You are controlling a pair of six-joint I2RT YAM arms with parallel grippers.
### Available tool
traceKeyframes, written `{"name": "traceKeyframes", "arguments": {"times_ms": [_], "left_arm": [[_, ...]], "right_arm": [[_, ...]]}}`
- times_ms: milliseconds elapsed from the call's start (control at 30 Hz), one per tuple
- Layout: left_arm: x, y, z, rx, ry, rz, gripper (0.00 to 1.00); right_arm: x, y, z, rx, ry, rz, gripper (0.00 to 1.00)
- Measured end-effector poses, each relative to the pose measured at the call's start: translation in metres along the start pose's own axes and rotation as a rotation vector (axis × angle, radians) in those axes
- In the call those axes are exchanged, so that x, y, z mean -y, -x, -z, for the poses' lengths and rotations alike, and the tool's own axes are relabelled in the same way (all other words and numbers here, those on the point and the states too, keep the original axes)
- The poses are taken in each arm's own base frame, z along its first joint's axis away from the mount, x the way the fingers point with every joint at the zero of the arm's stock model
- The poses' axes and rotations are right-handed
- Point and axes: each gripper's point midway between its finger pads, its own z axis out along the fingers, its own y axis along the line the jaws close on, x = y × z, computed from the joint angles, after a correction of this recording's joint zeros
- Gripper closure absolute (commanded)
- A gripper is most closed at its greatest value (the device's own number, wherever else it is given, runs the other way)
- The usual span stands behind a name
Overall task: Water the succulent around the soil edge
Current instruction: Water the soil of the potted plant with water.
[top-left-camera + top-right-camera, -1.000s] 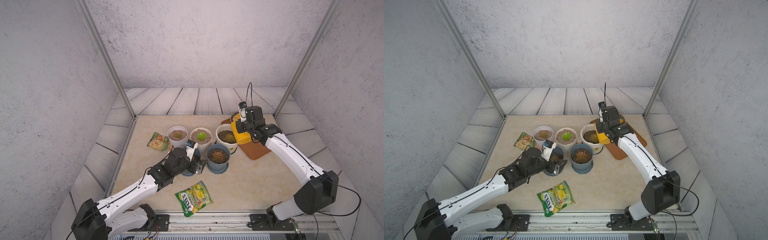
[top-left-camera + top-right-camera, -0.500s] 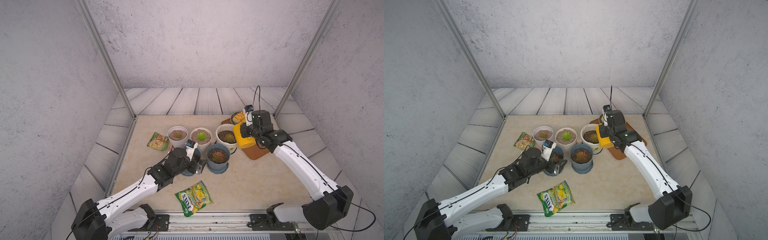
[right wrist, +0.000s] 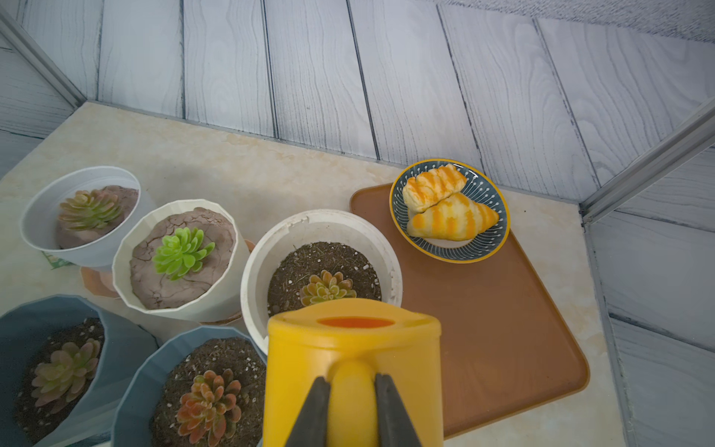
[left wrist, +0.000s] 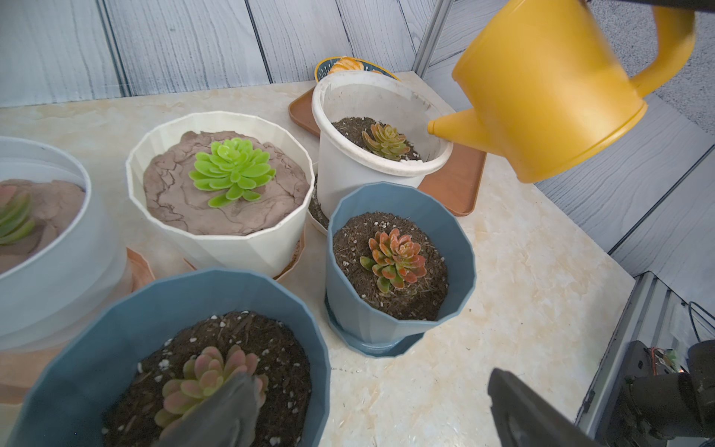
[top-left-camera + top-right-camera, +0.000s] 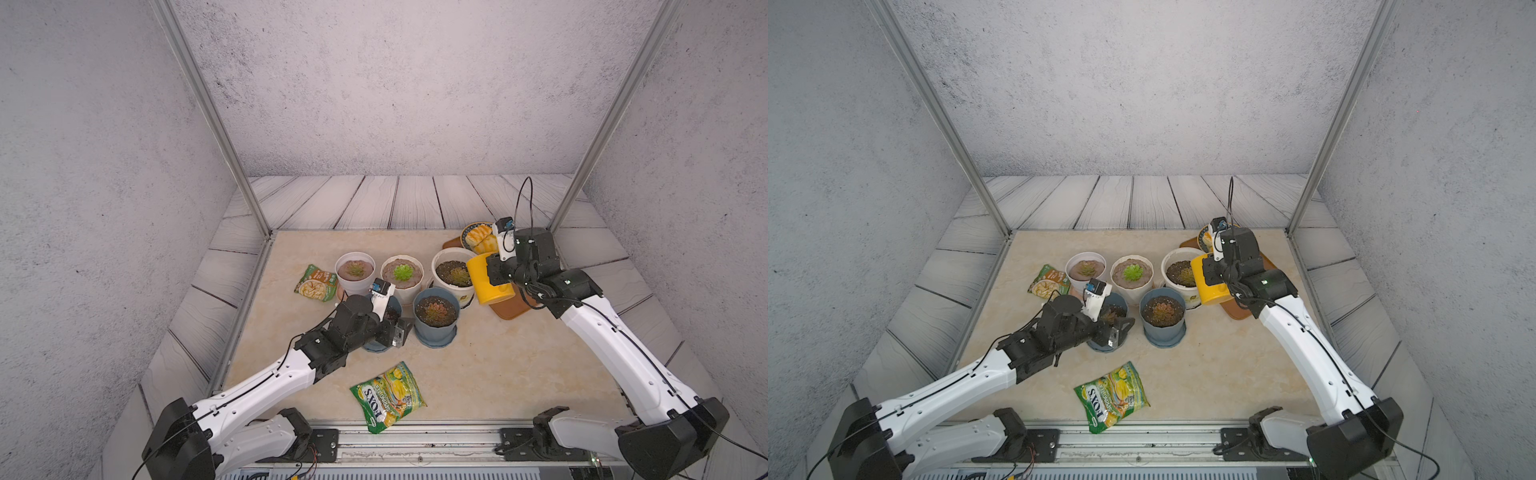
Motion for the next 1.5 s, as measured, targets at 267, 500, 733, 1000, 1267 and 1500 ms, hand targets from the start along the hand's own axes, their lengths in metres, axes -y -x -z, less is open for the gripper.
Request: {"name": "traceKeyframes", "arguments": {"times_ms": [267, 500, 733, 1000, 1267, 1500], "left_arm": [[0.001, 0.002, 0.001, 0.009, -0.002, -0.001, 0.01], [0.001, 0.002, 0.001, 0.010, -0.002, 0.000, 0.02], [0.001, 0.004, 0.002, 0.015, 0.000, 0.000, 0.02], [0.001, 0.004, 0.002, 0.015, 0.000, 0.000, 0.02], [0.000, 0.004, 0.002, 0.016, 0.002, 0.000, 0.02], [0.000, 0.004, 0.002, 0.016, 0.002, -0.001, 0.02]], "right_arm": [[-0.012, -0.004, 0.007, -0.018, 0.075, -0.032, 1.00], [-0.020, -0.004, 0.014, -0.033, 0.125, -0.052, 1.00], [-0.028, 0.000, 0.017, -0.033, 0.170, -0.073, 1.00], [-0.037, 0.008, 0.001, -0.054, 0.209, -0.092, 1.00], [-0.042, 0.017, -0.017, -0.063, 0.223, -0.092, 1.00], [-0.046, 0.027, -0.033, -0.058, 0.231, -0.092, 1.00]]}}
